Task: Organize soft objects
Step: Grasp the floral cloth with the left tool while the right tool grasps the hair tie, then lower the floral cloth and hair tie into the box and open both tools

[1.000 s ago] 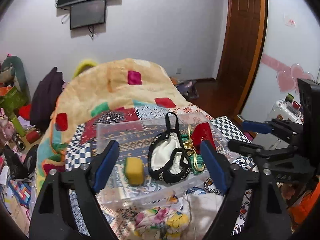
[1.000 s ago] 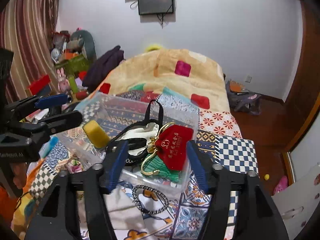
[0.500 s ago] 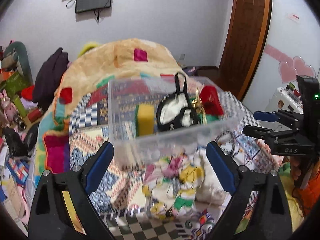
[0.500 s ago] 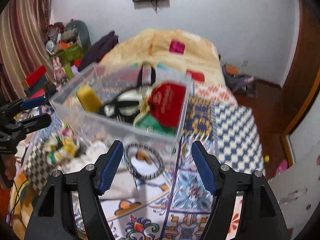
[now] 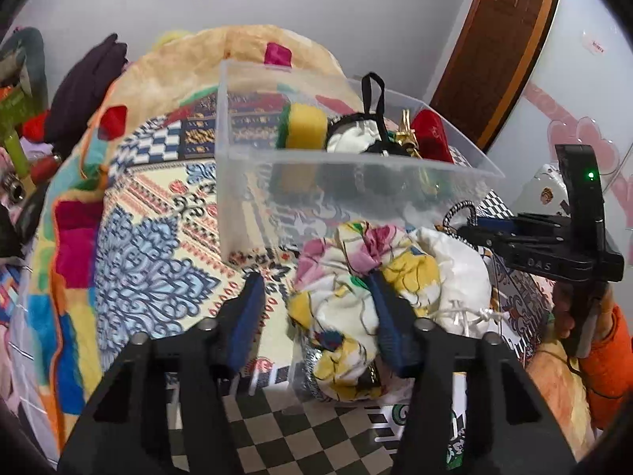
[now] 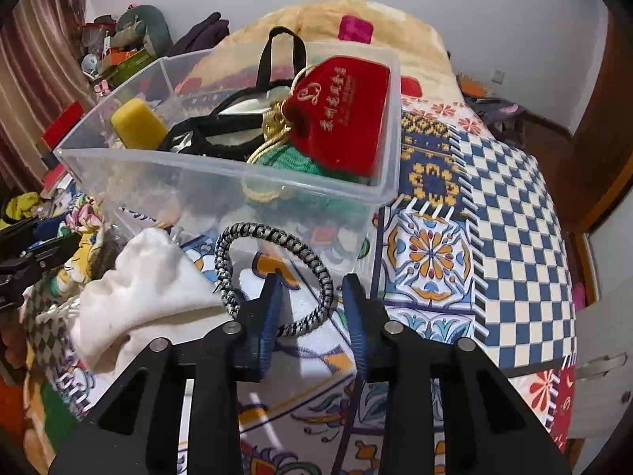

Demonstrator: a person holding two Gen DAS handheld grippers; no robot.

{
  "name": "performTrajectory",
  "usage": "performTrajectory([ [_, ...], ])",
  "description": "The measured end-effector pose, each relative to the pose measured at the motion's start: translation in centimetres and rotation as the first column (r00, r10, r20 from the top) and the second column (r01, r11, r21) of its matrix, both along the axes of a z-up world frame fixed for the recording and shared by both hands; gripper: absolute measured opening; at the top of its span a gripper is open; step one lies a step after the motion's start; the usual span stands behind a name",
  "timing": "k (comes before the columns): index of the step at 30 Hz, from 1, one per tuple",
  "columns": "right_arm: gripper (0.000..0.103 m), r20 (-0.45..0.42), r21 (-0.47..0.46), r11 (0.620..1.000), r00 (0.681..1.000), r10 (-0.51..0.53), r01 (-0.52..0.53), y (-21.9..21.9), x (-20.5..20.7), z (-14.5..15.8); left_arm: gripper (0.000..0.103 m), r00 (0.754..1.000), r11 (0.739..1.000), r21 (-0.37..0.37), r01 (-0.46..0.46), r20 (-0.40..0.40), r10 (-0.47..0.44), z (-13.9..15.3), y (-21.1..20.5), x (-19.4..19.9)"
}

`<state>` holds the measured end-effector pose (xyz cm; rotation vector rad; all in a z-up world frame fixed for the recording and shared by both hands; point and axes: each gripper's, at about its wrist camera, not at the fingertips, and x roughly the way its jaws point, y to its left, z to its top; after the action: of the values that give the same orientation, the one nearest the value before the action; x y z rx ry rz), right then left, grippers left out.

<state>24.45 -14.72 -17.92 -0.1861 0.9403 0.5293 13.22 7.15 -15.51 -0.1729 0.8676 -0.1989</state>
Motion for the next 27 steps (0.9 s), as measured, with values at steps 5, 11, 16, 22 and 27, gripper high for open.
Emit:
performTrajectory([
  [5,0.009,0.021,0.0,1.0,1.0,0.012,-0.012,0.3,-0.6,0.4,0.027,1.0,1.0,-0.004,0.005,0.03,-0.005,0.5,-0.4,-0.7],
  [11,0.008,0.071,0.025,1.0,0.997,0.015,-0.017,-0.3,-1.2,1.1,0.023,0.997,1.0,0.016,-0.018,0.078,0.016,2.1,-0.3,-2.3],
  [16,0.007,0.102,0.048,0.999,0.995,0.021,-0.026,-0.6,-2.1,2.3,0.021,0.991,0.999,0.003,-0.041,0.124,0.041,4.0,0.5,-3.2],
  [22,0.007,0.158,0.089,0.995,0.987,0.026,-0.041,-1.0,-3.2,4.5,0.021,0.978,0.999,-0.002,-0.054,0.199,0.054,6.7,0.7,-3.8],
  [27,0.007,0.221,0.13,0.99,0.975,0.024,-0.053,-1.2,-4.1,7.3,0.021,0.963,0.998,0.003,-0.066,0.262,0.063,8.6,0.5,-3.5],
])
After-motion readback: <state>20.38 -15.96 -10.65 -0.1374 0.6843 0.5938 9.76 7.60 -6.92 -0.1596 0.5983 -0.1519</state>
